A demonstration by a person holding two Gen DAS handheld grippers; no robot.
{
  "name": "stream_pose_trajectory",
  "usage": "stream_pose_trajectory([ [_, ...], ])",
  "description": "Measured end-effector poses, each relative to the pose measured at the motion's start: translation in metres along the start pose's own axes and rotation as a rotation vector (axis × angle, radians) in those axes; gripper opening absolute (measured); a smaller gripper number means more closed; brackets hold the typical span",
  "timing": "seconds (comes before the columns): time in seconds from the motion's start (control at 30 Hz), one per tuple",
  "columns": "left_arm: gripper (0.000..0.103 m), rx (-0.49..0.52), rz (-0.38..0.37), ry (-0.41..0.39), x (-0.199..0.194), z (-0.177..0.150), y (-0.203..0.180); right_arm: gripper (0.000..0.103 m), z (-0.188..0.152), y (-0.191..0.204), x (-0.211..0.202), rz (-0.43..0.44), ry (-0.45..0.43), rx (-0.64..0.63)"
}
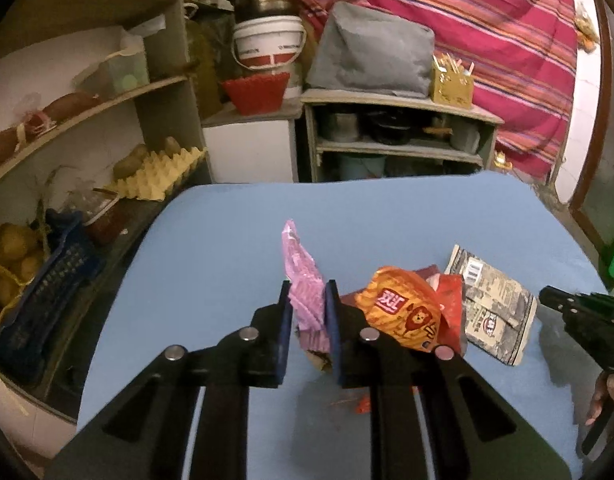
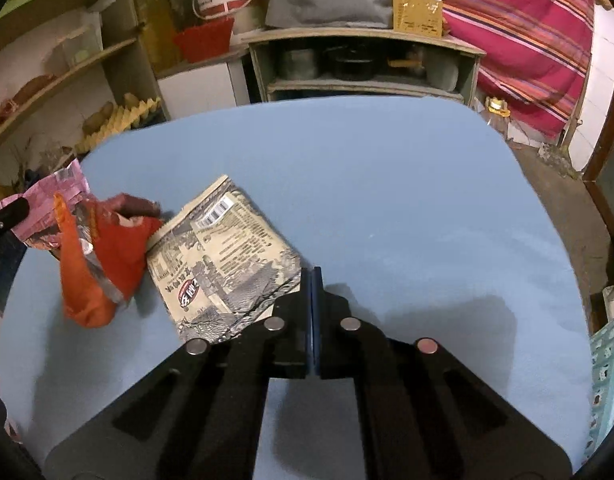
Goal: Collect trash
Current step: 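Grasp the printed silver packet with the right tool while the left tool holds the wrapper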
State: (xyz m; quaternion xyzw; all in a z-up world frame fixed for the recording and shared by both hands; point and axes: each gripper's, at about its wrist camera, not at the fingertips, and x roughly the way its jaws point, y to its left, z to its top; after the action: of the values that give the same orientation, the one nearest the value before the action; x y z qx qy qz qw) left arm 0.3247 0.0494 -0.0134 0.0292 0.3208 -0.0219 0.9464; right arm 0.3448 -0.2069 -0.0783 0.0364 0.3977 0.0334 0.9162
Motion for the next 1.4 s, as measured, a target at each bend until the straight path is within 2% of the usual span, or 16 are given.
stream_pose_trajectory([
  [0.1,0.017,-0.012,0.014,-0.013,-0.006,0.000,0.006,0.002,-0.001,-0.001,-0.006,0.009,0.009,-0.010],
  [0.17,0.017,-0.012,0.024,-0.017,-0.008,0.000,0.008,0.008,-0.003,-0.001,-0.007,0.020,0.010,-0.008],
  [0.2,0.017,-0.010,0.029,-0.018,-0.008,0.000,0.009,0.037,-0.004,-0.001,-0.007,0.023,0.012,-0.001],
  [0.23,0.017,-0.008,0.036,-0.019,-0.008,0.000,0.009,0.076,-0.004,-0.001,-0.007,0.019,0.004,0.006],
  [0.27,0.017,-0.010,0.043,-0.018,-0.007,0.000,0.011,0.085,-0.004,0.001,-0.008,0.013,-0.008,0.007],
  [0.43,0.017,-0.022,0.059,-0.012,-0.004,0.000,0.019,0.087,0.004,0.012,0.007,-0.031,-0.012,-0.027],
  [0.6,0.017,-0.026,0.056,0.003,0.000,-0.001,0.025,0.086,0.003,0.016,0.039,-0.067,0.061,-0.047],
  [0.73,0.017,-0.034,0.048,0.007,0.001,-0.001,0.028,0.078,0.002,0.027,0.045,-0.078,0.089,-0.085],
  [0.8,0.017,-0.036,0.047,0.009,0.002,-0.002,0.030,0.065,0.001,0.030,0.044,-0.053,0.092,-0.086],
  [0.83,0.017,-0.038,0.046,0.011,0.002,-0.002,0.030,0.063,0.001,0.031,0.044,-0.046,0.093,-0.083],
  [0.93,0.017,-0.037,0.045,0.010,0.002,-0.002,0.031,0.043,0.000,0.033,0.042,-0.019,0.085,-0.090],
  [0.97,0.017,-0.036,0.047,0.009,0.002,-0.002,0.031,0.039,0.001,0.033,0.042,-0.023,0.078,-0.089],
  [1.03,0.017,-0.036,0.045,0.009,0.002,-0.002,0.031,0.022,0.001,0.029,0.041,-0.027,0.065,-0.072],
  [1.07,0.017,-0.034,0.046,0.009,0.002,-0.002,0.030,0.003,0.001,0.027,0.040,-0.027,0.064,-0.062],
  [1.4,0.017,-0.022,0.060,0.000,-0.002,-0.001,0.024,0.002,0.004,0.016,0.019,-0.012,0.011,-0.059],
])
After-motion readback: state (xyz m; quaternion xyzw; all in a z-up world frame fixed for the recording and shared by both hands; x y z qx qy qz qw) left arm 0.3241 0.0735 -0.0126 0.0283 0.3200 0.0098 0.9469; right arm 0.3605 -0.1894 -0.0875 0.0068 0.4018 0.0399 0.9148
